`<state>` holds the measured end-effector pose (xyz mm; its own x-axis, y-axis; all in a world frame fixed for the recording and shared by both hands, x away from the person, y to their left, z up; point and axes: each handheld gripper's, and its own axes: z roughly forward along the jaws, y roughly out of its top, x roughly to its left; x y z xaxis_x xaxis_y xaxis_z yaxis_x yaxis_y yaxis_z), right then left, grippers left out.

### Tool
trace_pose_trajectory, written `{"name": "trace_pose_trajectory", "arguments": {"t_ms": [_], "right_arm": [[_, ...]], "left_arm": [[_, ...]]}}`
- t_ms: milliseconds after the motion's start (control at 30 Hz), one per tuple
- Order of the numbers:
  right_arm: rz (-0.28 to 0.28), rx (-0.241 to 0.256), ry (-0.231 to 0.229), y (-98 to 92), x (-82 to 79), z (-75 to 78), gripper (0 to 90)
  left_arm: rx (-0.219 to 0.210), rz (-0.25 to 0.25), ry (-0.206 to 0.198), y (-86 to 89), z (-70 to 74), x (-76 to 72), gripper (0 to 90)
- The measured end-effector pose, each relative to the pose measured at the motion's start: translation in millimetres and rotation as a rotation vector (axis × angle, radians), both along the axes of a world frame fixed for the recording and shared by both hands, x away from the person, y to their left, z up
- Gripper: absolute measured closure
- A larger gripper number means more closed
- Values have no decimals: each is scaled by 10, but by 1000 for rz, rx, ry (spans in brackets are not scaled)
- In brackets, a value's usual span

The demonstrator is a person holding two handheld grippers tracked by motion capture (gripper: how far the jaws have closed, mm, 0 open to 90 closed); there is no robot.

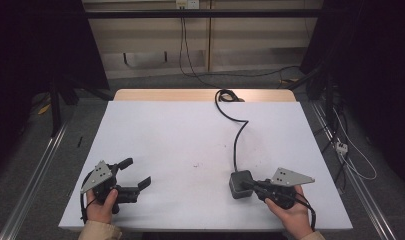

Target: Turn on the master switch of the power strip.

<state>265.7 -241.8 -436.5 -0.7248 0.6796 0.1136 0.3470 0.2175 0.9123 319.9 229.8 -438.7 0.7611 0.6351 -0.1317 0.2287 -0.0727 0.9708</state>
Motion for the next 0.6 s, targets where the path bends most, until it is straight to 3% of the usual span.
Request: {"name": "trace_pose_trajectory", "arguments": {"t_ms": [600], "right_arm": [[-1,-9,-8,6,-7,-2,900]], "left_arm": [[3,3,3,-2,-7,1,39]]}}
